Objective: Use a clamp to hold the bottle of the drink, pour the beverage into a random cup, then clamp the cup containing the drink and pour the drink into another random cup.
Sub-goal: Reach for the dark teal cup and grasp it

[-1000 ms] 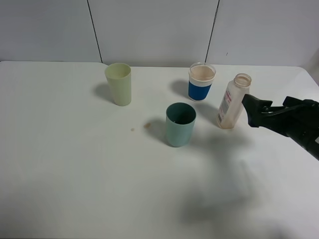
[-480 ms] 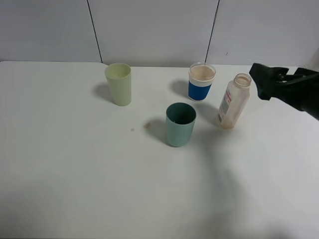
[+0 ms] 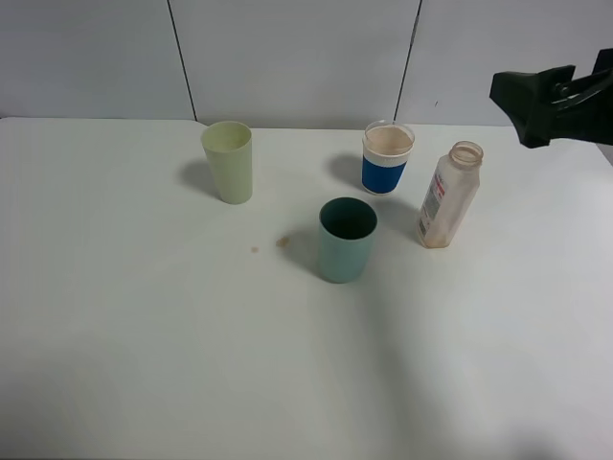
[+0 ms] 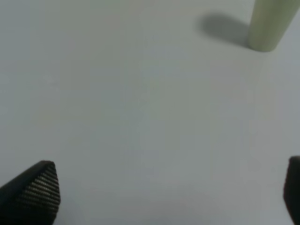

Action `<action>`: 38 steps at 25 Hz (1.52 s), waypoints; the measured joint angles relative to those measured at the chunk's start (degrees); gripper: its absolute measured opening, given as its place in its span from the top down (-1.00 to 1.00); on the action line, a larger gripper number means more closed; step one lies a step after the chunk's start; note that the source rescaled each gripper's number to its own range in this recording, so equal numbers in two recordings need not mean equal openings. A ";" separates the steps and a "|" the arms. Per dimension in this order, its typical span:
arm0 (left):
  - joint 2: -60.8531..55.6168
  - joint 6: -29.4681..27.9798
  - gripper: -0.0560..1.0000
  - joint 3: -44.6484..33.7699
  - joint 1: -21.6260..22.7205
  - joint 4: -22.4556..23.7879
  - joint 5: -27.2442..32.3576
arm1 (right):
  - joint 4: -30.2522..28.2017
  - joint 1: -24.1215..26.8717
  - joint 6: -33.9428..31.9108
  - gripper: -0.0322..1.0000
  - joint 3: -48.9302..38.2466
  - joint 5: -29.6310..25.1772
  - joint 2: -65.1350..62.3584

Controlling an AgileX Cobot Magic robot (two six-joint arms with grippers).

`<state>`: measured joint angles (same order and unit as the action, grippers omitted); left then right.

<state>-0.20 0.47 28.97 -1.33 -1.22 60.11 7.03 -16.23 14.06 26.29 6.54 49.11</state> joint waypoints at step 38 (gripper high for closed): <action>0.00 0.00 -0.80 0.00 0.00 0.00 0.00 | -16.50 0.00 -14.06 -1.00 1.92 -55.98 -42.39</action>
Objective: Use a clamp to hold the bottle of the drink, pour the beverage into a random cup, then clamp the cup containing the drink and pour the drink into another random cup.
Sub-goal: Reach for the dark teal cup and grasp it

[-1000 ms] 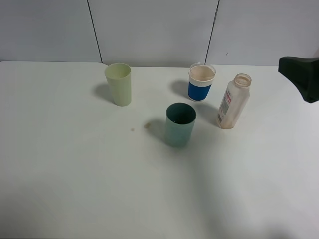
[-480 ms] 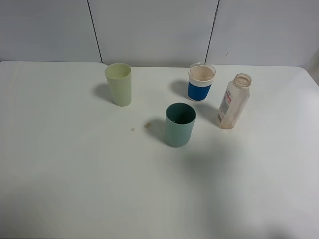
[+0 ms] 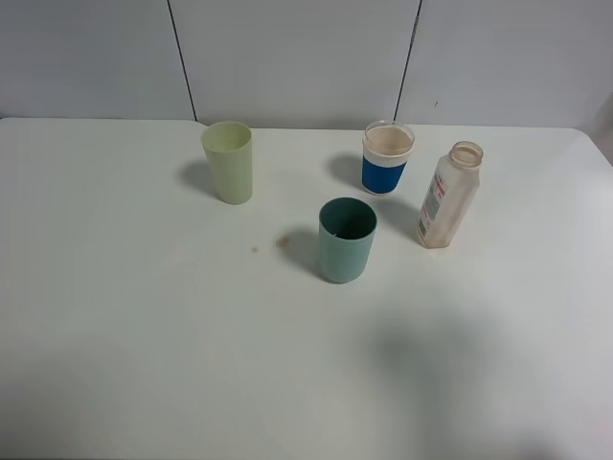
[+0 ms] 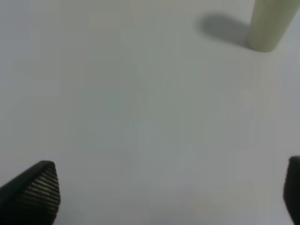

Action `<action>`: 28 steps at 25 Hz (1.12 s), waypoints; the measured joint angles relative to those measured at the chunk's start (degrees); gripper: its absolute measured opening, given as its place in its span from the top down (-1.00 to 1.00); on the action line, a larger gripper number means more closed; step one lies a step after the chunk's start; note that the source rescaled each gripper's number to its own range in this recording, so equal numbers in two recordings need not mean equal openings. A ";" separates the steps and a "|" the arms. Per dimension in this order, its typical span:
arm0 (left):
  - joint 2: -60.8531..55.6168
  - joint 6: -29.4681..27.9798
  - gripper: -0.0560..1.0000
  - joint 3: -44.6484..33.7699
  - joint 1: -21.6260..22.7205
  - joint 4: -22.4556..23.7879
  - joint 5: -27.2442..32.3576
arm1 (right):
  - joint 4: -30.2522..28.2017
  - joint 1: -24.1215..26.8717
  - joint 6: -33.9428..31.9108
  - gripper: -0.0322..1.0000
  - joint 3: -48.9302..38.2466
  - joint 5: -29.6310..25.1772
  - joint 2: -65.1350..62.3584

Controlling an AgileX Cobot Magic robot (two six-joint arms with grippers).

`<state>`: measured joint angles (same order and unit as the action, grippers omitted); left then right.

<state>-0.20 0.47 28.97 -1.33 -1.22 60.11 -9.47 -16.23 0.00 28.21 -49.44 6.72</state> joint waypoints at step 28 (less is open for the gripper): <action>0.00 0.00 -0.80 0.00 0.00 0.00 0.00 | 0.46 0.00 -2.99 -1.00 0.34 -11.44 -6.79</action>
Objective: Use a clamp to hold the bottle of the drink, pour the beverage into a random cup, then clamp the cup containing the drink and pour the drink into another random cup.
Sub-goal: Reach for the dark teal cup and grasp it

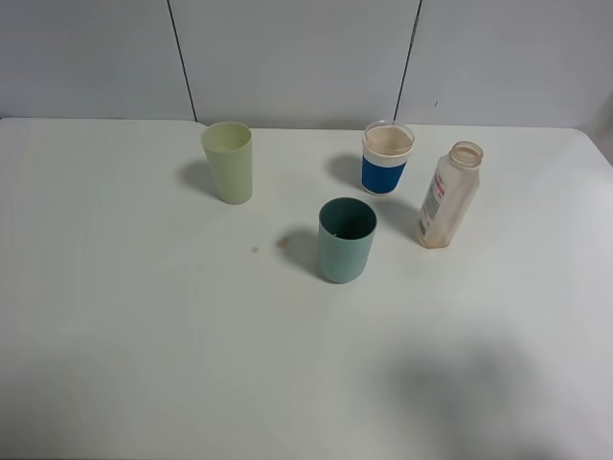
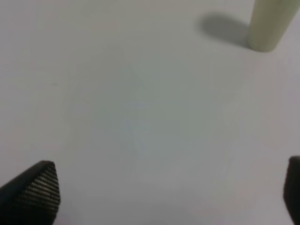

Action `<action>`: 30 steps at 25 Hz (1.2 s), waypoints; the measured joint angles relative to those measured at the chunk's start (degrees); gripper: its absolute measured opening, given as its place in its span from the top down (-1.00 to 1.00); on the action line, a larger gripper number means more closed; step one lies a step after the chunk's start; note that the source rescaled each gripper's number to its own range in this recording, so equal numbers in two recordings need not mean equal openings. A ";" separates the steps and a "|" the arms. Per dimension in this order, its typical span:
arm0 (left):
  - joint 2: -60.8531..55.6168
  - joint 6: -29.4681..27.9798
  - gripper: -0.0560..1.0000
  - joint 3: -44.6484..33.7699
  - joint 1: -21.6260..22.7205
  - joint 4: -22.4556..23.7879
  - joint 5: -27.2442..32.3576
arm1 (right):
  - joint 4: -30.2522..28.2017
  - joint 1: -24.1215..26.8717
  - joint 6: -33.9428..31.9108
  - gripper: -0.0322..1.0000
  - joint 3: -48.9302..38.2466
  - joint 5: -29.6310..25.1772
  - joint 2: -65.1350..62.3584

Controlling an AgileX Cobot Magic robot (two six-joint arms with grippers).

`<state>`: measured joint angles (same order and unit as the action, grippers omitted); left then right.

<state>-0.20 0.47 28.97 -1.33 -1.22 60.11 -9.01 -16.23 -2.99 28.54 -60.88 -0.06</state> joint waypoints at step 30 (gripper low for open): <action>0.00 0.00 -0.80 0.00 0.00 0.00 0.00 | 0.00 0.00 -0.39 -1.00 0.00 0.00 -0.07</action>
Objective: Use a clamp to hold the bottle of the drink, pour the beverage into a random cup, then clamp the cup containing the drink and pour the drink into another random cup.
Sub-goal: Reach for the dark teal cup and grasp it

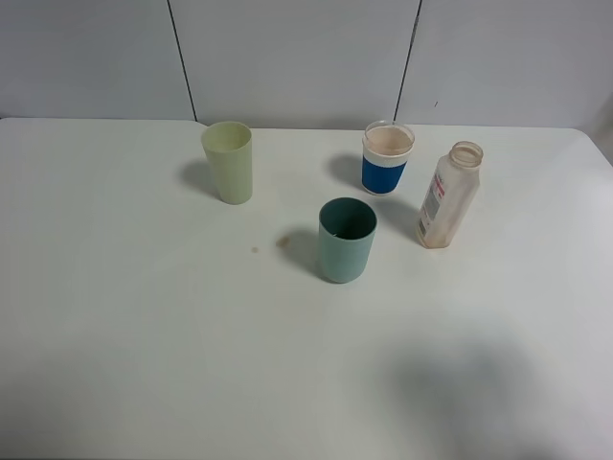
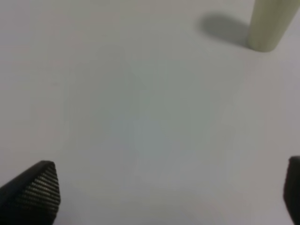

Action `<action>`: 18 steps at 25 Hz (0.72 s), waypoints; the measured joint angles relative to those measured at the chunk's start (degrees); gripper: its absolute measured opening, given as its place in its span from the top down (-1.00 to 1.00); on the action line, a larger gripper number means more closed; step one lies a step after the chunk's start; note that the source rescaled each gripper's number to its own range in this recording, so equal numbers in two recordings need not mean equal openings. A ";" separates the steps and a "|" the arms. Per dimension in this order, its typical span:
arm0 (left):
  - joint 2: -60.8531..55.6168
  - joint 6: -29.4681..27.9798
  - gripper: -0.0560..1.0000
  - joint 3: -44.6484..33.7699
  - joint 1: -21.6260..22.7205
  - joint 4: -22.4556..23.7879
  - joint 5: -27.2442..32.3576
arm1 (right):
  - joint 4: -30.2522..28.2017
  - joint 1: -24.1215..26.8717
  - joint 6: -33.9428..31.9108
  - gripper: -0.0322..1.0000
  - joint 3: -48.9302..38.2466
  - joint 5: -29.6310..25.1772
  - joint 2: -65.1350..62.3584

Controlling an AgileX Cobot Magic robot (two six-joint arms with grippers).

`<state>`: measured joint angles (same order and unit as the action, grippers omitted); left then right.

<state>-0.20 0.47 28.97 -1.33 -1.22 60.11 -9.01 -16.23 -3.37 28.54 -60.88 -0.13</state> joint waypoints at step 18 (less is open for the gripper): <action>0.00 0.00 -0.80 0.00 0.00 0.00 0.00 | 0.00 10.59 0.00 -1.00 0.00 0.00 0.00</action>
<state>-0.20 0.47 28.97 -1.33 -1.22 60.11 -9.01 -5.63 -3.37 28.54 -60.88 -0.13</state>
